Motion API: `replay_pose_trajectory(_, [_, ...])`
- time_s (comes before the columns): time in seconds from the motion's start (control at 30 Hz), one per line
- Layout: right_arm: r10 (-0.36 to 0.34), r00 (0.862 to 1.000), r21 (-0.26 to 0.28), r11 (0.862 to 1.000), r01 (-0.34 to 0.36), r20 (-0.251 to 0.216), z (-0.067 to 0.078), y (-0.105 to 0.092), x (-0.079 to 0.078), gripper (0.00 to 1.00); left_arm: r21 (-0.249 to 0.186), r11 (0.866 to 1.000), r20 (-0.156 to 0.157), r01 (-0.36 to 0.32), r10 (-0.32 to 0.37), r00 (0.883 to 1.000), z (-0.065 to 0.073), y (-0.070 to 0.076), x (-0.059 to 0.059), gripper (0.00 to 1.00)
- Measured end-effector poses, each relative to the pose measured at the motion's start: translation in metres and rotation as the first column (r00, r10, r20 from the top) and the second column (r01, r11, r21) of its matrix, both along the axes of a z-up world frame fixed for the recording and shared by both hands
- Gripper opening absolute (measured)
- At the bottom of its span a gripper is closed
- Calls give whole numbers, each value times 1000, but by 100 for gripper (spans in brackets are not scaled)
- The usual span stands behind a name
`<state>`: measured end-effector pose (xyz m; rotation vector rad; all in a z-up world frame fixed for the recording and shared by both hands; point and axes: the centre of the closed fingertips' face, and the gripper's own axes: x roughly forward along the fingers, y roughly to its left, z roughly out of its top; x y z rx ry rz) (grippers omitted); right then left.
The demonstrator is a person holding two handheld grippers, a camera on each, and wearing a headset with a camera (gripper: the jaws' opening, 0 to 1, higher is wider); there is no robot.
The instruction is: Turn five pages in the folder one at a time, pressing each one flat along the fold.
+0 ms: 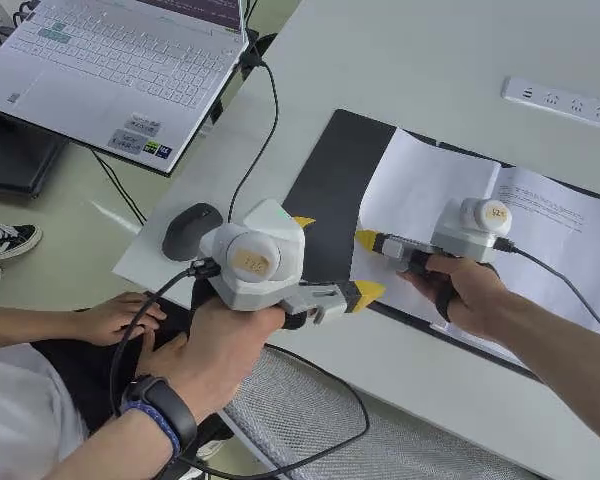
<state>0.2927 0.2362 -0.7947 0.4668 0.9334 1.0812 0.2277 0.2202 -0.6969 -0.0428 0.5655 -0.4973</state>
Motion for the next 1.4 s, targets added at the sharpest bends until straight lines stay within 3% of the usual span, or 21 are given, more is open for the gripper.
replay_pose_trajectory(0.27, [-15,1000,-12,1000,15,-13,6,1,-6,0,-7,1000,4,-13,13,1000,3,0,-2,70])
replay_pose_trajectory(0.33, [-14,1000,-14,1000,14,-19,-2,0,2,0,-11,1000,4,-12,12,1000,3,-1,-2,70])
replay_pose_trajectory(0.67, [-6,1000,-19,1000,6,-13,-2,-3,2,0,-11,1000,6,1,-1,1000,5,-3,-2,70])
replay_pose_trajectory(0.8, [4,1000,-4,1000,-4,-7,9,-1,-3,4,-14,1000,1,-1,2,1000,3,-2,0,70])
replay_pose_trajectory(1.0, [10,1000,22,1000,-11,29,12,-4,9,13,-30,999,-5,-13,13,1000,2,-2,3,69])
replay_pose_trajectory(1.1, [14,998,33,999,-16,54,22,-6,11,18,-31,999,-7,-8,8,1000,0,-5,5,69])
replay_pose_trajectory(1.4, [34,990,25,999,-38,139,45,-19,21,22,-20,1000,-18,18,-18,1000,-8,-12,13,66])
